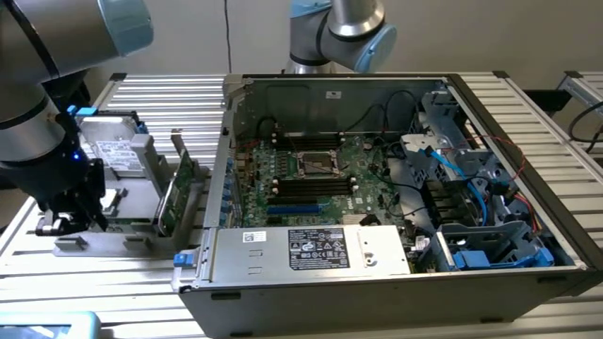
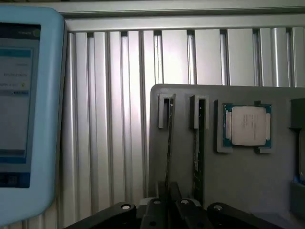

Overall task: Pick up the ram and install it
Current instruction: 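Pick up the ram and move it above insertion slot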

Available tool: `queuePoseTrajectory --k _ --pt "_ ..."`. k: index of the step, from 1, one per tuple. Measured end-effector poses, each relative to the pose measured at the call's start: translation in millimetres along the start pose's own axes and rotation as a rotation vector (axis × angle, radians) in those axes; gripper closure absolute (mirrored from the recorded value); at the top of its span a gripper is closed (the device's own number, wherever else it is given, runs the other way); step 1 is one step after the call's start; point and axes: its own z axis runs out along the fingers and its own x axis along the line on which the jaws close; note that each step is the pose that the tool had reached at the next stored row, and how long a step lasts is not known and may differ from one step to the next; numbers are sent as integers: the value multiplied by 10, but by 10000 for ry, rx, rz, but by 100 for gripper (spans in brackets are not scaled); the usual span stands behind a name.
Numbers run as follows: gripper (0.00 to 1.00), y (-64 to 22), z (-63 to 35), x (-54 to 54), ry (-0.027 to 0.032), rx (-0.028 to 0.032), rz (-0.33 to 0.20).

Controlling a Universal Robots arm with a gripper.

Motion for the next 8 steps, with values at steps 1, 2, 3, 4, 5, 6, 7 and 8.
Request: queuePoseTrajectory --k 1,2,3,4,5,6,7,8 --pt "86 2 -45 1 0 0 0" --pt "86 6 -92 1 0 0 -1" --pt "86 12 -136 1 3 1 -10" --pt "86 21 -181 1 13 7 -44" --pt "86 28 -218 1 29 16 -93" --pt "86 34 -257 1 47 26 -168" --pt "86 37 -297 0 58 35 -246" --pt "86 38 -342 0 63 35 -318"
